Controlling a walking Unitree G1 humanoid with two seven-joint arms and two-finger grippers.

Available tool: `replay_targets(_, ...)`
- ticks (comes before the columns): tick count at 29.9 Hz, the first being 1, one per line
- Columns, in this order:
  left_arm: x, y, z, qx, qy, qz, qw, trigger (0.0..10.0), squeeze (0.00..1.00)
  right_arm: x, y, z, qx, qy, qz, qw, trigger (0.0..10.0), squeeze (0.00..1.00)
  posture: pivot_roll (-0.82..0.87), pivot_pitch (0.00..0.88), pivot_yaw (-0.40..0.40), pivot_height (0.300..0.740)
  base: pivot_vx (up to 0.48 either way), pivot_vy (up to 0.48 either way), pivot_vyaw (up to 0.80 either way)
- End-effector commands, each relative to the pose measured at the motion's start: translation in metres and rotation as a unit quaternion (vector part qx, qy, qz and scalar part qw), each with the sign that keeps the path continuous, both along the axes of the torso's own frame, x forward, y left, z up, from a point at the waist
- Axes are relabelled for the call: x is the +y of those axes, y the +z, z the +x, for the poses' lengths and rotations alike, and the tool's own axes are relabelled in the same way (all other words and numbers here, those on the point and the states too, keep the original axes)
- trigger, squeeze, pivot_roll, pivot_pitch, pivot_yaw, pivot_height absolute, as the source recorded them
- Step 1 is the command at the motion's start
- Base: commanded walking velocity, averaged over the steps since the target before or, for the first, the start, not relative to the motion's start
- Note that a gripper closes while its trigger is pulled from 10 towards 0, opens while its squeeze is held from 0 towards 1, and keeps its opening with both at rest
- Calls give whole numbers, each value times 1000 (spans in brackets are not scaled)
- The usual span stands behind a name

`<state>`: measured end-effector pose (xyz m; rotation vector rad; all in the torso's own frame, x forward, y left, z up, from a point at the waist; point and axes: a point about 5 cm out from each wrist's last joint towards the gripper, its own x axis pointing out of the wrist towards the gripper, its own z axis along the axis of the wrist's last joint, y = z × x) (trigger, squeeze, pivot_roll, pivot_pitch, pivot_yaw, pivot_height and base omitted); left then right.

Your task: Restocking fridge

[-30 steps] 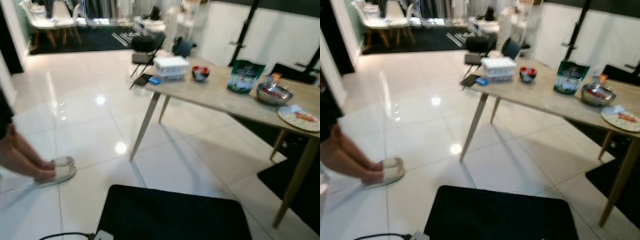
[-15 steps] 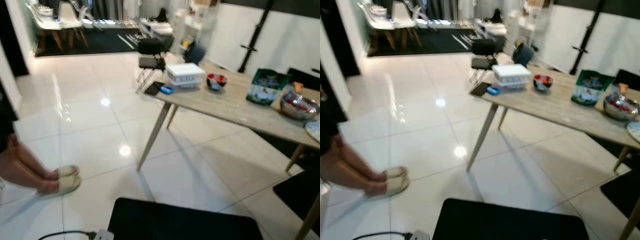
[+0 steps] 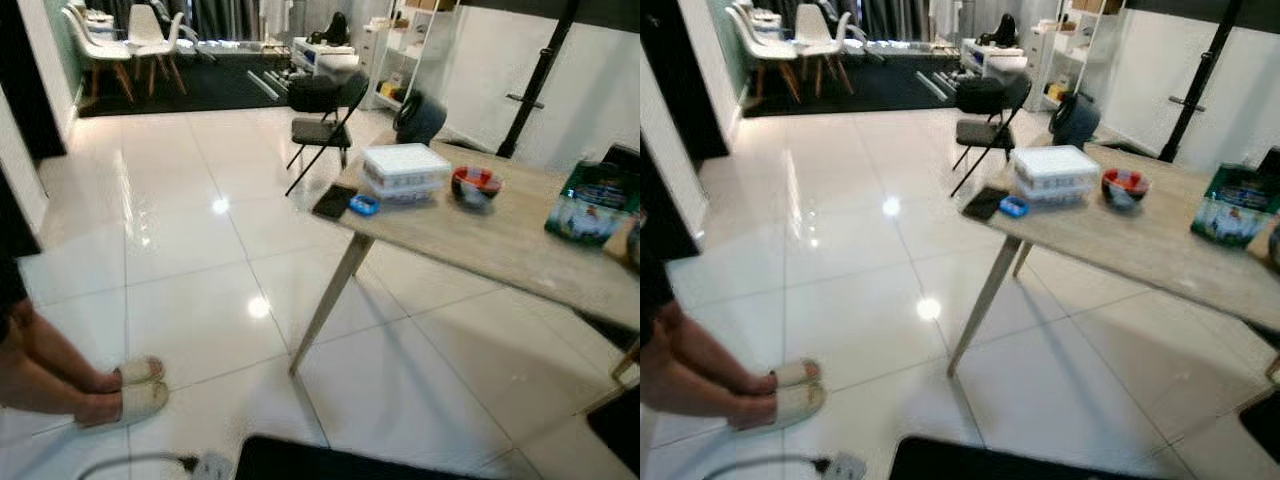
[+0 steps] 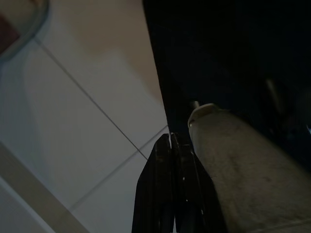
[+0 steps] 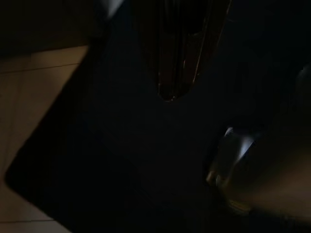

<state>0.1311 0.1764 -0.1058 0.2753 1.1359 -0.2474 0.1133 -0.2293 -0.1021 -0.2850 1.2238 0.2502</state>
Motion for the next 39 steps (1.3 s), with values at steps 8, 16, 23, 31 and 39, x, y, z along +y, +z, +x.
replay_targets(8, -2, -8, -25, 53, -5, 2, 999, 10000, 0, -10, 1, -4, 9, -9, -9, 1000, 10000, 0, -48, 0, -59, 740, 339, 0, -800)
replay_targets(16, -1, -8, -23, 50, -7, 4, 999, 10000, 0, -9, 1, -4, 11, -7, -9, 1000, 10000, 0, -47, 0, -58, 740, 327, 0, -800)
replay_targets(23, 0, -5, -16, 32, 13, -4, 999, 10000, 0, -10, 2, -2, 1, -7, -16, 1000, 10000, 0, -47, 0, -57, 740, 85, 0, -457)
replay_targets(31, -2, -6, -17, 40, 10, -11, 999, 10000, 0, -10, 2, -2, 2, -12, -12, 1000, 10000, 0, -48, 0, -56, 740, 0, -194, 0)
replay_targets(39, -2, -6, -18, 43, 13, -13, 999, 10000, 0, -9, 1, -3, 1, -11, -8, 1000, 10000, 0, -48, 0, -57, 740, 0, -454, 0)
